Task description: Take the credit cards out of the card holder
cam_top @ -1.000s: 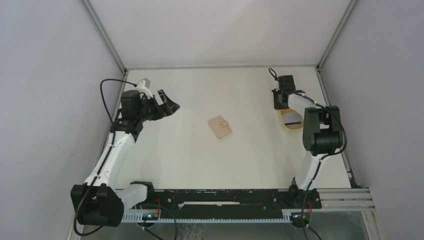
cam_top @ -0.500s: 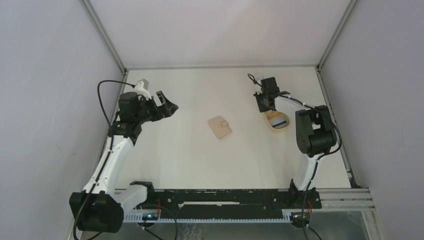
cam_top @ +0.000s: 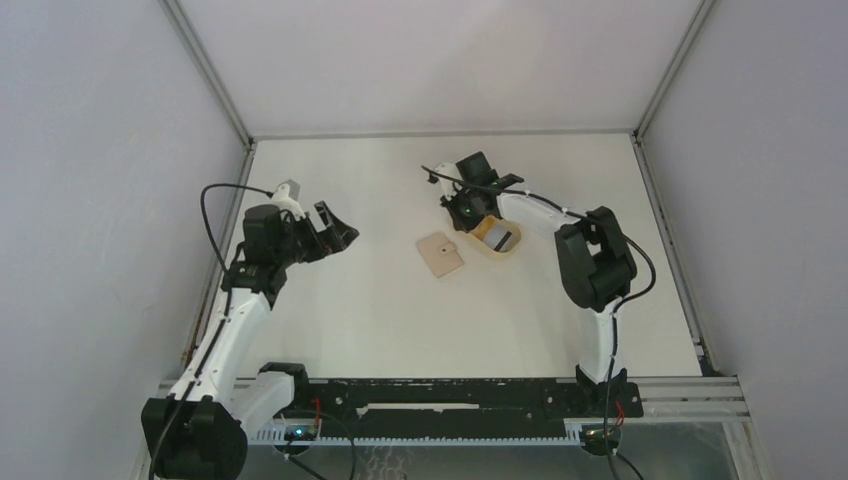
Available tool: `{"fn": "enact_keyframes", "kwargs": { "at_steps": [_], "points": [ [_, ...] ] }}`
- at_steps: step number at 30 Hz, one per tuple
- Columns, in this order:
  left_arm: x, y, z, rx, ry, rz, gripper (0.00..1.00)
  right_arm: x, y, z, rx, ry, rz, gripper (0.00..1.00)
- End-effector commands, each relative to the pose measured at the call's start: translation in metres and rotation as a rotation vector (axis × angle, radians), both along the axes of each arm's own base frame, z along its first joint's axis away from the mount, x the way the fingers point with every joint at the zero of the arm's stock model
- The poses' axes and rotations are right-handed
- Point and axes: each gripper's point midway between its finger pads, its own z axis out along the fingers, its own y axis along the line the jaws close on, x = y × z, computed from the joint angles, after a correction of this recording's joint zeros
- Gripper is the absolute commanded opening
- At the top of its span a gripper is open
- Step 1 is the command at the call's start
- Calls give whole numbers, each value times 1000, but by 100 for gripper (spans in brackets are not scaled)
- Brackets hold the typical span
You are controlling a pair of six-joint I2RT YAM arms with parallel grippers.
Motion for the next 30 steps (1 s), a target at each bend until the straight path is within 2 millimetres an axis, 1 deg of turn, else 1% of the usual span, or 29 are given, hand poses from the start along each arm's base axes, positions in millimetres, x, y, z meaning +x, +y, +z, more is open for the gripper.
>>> {"fn": "enact_keyframes", "kwargs": {
  "at_steps": [1,4,7,9,11,13,16,17,18,19,20,21,22,24,26,27,28,30],
  "points": [
    [-7,-11,-18,-99,44,8,97,3,17,4,-32,2,92,6],
    [-12,-16,-37,-104,91,27,97,6,19,1,-52,3,108,6],
    [-16,-28,-55,-81,131,35,97,10,17,2,-76,-10,113,8],
    [-17,-41,-65,-76,153,27,97,14,14,4,-88,-16,98,15],
    [-16,-50,-77,-76,179,31,96,18,10,12,-87,-9,67,26],
    [-12,-55,-85,-83,195,44,96,22,11,31,-56,-38,39,32],
    [-5,-62,-92,-103,204,54,95,22,15,78,41,-119,-8,41],
    [-1,-65,-93,-112,200,59,95,21,18,93,71,-150,-37,46],
    [1,-67,-94,-115,200,60,94,15,21,105,92,-174,-55,49],
    [2,-68,-98,-116,207,64,94,8,26,112,97,-195,-68,52],
    [4,-69,-100,-119,209,73,93,0,32,113,87,-207,-88,53],
    [5,-70,-101,-122,212,78,93,-11,39,109,68,-205,-98,53],
    [6,-70,-103,-126,214,83,92,-22,47,100,47,-194,-107,53],
    [7,-71,-106,-131,218,89,92,-42,61,74,-7,-180,-141,53],
    [7,-70,-107,-131,218,93,92,-58,73,46,-39,-164,-160,53],
    [7,-70,-106,-133,215,93,92,-64,77,34,-55,-156,-169,53],
    [6,-71,-105,-136,214,89,92,-67,76,24,-83,-160,-188,53],
    [5,-72,-102,-141,208,80,92,-72,77,11,-95,-153,-227,53]
  ]
}}
